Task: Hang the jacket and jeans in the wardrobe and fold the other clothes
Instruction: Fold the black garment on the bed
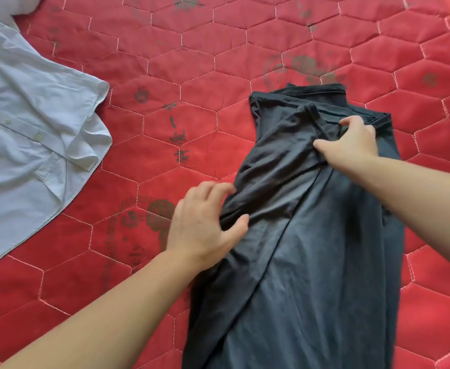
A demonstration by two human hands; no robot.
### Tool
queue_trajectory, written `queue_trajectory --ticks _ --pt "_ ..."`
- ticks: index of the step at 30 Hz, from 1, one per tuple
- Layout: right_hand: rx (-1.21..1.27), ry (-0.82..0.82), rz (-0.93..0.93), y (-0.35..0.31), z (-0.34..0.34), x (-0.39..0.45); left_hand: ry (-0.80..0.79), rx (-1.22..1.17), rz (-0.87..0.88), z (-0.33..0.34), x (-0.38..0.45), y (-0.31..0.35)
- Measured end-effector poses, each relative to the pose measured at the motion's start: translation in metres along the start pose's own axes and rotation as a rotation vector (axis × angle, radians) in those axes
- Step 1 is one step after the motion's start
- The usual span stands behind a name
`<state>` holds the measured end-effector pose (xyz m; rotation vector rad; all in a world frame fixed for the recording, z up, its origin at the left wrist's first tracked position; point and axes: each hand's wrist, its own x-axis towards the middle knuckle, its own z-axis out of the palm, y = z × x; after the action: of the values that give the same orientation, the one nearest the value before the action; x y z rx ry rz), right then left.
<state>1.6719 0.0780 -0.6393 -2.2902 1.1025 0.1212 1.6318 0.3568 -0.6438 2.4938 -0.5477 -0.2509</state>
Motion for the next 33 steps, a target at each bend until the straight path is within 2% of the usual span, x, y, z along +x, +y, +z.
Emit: queue_trajectory --ticks 1,3,5,6,11,16,24,26,28,29,31,33 --pt "-0.043 -0.033 -0.032 0.0 0.001 0.001 -0.026 0.087 0.113 0.006 0.009 0.005" --pt "-0.17 -0.057 -0.125 0.002 0.004 0.004 -0.189 0.279 0.209 0.019 0.024 0.014" --pt "-0.272 -0.034 -0.21 0.003 0.003 0.009 -0.331 0.405 0.181 0.033 0.031 0.013" --pt "-0.319 -0.03 -0.237 0.002 0.0 0.013 -0.35 0.43 0.154 0.038 0.031 0.009" --pt "-0.59 -0.133 -0.325 -0.008 -0.015 0.047 -0.216 0.372 0.006 0.05 0.027 -0.002" --pt "-0.657 -0.275 -0.361 -0.014 -0.016 0.072 -0.136 0.328 -0.085 0.053 0.028 0.0" --pt "-0.792 -0.25 -0.435 -0.042 -0.022 0.077 -0.098 0.343 -0.054 0.057 0.028 -0.002" --pt "-0.735 -0.276 -0.522 -0.048 -0.021 0.069 -0.115 0.341 -0.068 0.056 0.028 -0.002" --pt "-0.571 -0.335 -0.6 -0.048 -0.021 0.055 -0.139 0.347 -0.082 0.055 0.028 -0.001" --pt "-0.495 -0.321 -0.648 -0.045 -0.022 0.045 -0.153 0.339 -0.082 0.055 0.029 -0.002" --pt "-0.423 -0.186 -0.769 -0.041 -0.025 0.016 -0.177 0.242 -0.088 0.051 0.031 0.0" --pt "-0.457 -0.086 -0.894 -0.034 -0.029 -0.022 -0.151 -0.024 -0.154 0.037 0.036 0.002"
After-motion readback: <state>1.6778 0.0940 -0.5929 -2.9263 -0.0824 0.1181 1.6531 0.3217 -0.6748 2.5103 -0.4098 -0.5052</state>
